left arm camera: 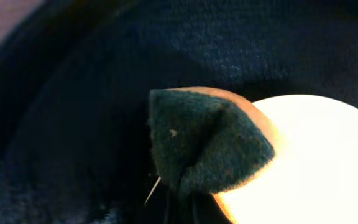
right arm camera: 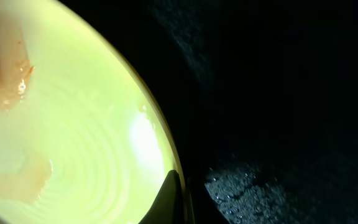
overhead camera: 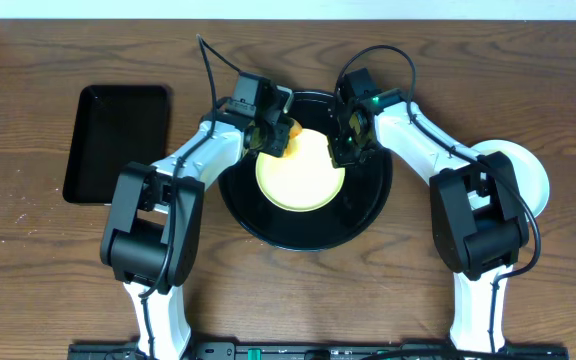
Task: Clean dirty plates on tray and stack at the side
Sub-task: 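Scrub the yellow plate with the sponge in the left gripper, then lift the sponge away left toward the black rectangular dish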
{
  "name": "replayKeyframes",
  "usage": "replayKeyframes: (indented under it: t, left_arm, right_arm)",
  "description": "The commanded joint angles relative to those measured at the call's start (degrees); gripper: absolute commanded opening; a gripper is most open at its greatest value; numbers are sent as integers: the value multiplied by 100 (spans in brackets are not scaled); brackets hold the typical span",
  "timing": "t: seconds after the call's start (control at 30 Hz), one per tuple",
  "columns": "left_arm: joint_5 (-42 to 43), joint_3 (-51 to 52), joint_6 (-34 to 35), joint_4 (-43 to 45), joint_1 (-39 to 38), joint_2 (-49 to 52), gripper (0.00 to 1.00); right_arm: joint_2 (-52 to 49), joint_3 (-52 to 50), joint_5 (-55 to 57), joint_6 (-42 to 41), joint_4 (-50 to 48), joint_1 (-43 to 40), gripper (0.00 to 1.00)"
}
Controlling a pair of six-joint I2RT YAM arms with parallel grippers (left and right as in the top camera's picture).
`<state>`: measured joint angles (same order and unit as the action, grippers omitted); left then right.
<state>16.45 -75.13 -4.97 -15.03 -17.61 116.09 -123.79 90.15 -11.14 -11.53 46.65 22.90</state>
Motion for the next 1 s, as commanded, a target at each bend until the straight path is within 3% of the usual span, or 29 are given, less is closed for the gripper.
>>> replayKeyframes:
  t: [0.0, 0.43, 0.77, 0.9, 0.97]
  left_arm:
    - [-560, -2, -442, 15, 109, 81, 8]
    - [-490, 2, -422, -678, -553, 382, 7]
    - [-490, -44, -393, -1987, -1239, 258, 7]
    - [-533, -79, 61, -2570, -1228, 177, 7]
    - [-774, -76, 763, -2697, -1115, 177, 7]
  right_arm:
    - [-74, 0, 17, 2, 31, 79, 1]
    - [-74, 0, 17, 2, 28, 79, 1]
    - [-74, 0, 17, 2, -17, 79, 1]
    - [-74, 0, 17, 2, -20, 76, 1]
    - [-74, 0, 17, 2, -17, 76, 1]
